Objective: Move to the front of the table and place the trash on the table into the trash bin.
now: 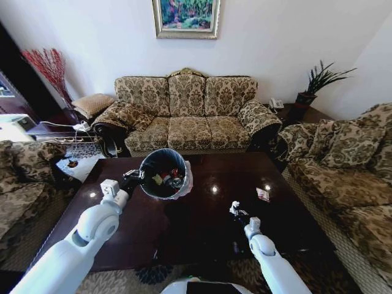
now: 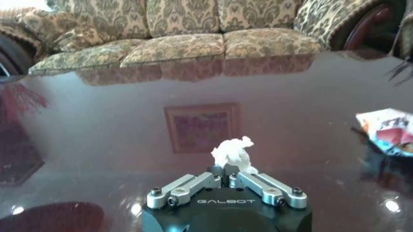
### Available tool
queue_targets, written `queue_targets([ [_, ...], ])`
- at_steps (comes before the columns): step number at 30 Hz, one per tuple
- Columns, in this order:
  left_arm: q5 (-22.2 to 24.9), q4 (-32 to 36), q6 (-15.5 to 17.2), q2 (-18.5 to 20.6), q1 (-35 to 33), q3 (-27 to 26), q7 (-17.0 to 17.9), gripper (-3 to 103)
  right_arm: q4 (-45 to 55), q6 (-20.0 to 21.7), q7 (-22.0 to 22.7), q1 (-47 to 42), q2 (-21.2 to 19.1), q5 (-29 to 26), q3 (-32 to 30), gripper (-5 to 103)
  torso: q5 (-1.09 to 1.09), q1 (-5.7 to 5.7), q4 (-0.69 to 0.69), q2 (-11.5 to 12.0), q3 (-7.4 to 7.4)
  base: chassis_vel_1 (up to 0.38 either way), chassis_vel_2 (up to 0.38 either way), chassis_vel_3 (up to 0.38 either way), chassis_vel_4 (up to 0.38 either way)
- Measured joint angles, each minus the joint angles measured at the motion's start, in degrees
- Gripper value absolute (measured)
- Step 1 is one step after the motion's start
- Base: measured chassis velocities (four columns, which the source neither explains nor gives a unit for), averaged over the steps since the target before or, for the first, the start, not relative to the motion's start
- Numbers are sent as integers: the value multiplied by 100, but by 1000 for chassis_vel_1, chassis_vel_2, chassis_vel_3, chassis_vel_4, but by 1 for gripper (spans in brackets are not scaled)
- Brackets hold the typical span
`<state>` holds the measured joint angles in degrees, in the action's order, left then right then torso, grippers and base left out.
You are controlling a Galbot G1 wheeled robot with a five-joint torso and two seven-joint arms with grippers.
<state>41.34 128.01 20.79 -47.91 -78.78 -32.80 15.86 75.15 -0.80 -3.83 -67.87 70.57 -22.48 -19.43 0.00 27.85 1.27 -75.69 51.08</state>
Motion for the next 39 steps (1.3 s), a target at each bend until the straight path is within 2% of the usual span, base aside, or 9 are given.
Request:
queue_targets([
  [7,2,48,0,2,-26,-18,0,3,428,-43,139,-131,-100,-26,-48,-2,2,0,0,0,0,0,0,0,0],
  [13,-21,67,-1,93,-71,20,-37,3,3163,247,503,-627,-784,-256,-171,-1,0,0,0,0,-1,0,0,0,0],
  [15,-24,68,-1,121,-71,41,-66,3,3438,332,524,-652,-887,-355,-197,-1,0,0,0,0,-1,0,0,0,0],
  [17,-29,24,-1,274,-2,193,-155,3,4513,762,630,-570,-1457,-980,-253,0,-1,-1,-1,-1,-1,0,0,0,0],
  [18,-29,24,-1,274,-2,193,-155,3,4513,762,630,-570,-1457,-980,-253,0,-1,-1,-1,-1,-1,0,0,0,0],
  [21,28,-157,-2,562,274,572,-226,3,5576,1312,857,151,-2339,-2252,-39,0,-1,0,0,-1,-1,0,0,0,0],
  [26,301,-325,10,1031,696,1043,-333,3,6158,1785,648,1245,-3069,-3770,242,0,-1,1,0,0,0,0,0,0,0],
  [32,640,-381,131,1330,1154,1315,-445,3,6024,2139,227,2146,-3280,-4646,657,0,1,0,0,0,0,0,0,0,0],
  [39,930,-280,279,1484,1636,1530,-528,3,5229,2161,276,3321,-2693,-4430,2483,0,1,1,0,0,1,0,0,0,0],
])
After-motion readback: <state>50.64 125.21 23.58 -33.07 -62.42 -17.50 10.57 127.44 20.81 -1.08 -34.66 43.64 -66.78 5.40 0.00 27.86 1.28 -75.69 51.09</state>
